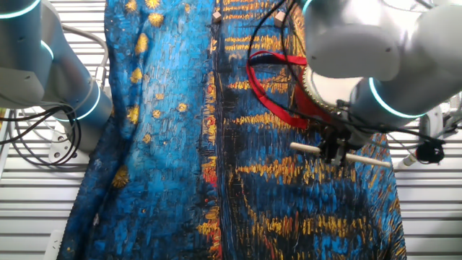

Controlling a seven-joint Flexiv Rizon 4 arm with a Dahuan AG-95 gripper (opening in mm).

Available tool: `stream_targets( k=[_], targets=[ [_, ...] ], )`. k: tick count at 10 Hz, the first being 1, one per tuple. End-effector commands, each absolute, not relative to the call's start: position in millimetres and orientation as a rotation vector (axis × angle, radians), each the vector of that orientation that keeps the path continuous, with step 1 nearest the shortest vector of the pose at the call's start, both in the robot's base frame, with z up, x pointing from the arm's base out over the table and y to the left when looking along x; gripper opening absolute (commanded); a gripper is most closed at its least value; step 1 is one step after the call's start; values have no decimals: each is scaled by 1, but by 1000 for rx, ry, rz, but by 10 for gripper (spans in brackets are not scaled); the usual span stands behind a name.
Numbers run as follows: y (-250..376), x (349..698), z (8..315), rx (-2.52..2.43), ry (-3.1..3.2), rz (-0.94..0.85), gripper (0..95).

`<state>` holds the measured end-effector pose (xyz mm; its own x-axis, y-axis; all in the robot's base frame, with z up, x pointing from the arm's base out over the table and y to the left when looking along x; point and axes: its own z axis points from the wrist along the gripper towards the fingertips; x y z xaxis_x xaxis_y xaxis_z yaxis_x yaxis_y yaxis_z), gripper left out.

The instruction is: Play the drum

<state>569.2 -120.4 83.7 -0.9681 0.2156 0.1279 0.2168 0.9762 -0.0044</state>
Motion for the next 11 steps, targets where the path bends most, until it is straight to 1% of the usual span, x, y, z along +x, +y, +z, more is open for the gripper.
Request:
stream_targets(
  k=[1,5,8,11],
  targets=[
    [-132,573,77,-297,-3007,-24,0],
    [-150,566,88,-212,-3009,-33,0],
    [-138,566,96,-209,-3002,-37,0],
    [-126,553,110,-111,-3011,-47,0]
  ],
)
